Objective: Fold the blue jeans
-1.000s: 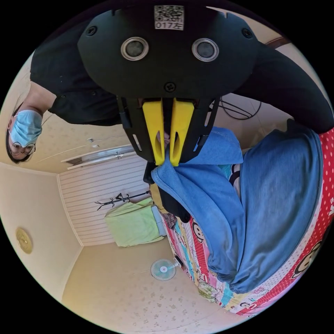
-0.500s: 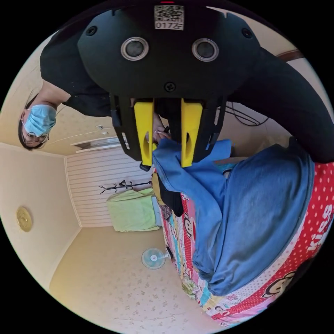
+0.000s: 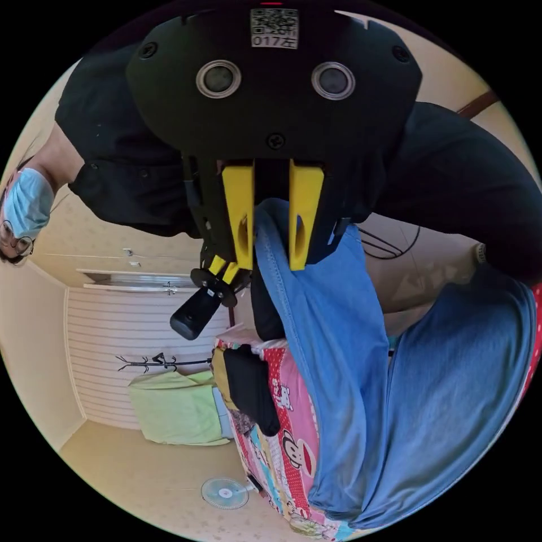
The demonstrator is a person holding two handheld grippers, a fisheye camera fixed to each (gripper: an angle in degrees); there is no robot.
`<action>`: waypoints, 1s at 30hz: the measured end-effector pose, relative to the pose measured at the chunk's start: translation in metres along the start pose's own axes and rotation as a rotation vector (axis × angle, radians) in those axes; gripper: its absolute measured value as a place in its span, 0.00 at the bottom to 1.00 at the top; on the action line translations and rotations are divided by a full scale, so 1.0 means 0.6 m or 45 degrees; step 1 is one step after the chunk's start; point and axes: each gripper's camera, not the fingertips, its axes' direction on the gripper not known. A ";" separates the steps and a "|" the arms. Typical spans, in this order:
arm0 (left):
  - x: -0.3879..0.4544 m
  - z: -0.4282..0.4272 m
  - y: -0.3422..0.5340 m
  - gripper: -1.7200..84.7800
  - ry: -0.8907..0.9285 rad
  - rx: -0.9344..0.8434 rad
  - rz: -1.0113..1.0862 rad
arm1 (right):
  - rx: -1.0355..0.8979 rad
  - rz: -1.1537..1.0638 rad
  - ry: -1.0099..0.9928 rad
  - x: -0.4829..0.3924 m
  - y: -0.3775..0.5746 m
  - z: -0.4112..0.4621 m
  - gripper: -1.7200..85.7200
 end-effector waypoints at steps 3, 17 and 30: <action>-0.009 -0.003 0.018 0.02 -0.101 0.000 0.012 | -0.030 0.060 -0.013 0.022 0.005 0.017 0.06; -0.102 -0.089 0.041 0.01 0.204 0.118 0.051 | 0.631 0.572 0.546 0.360 -0.239 -0.441 0.13; -0.212 -0.162 0.061 0.01 0.449 0.300 -0.097 | 1.052 0.869 0.689 0.618 -0.418 -0.495 0.04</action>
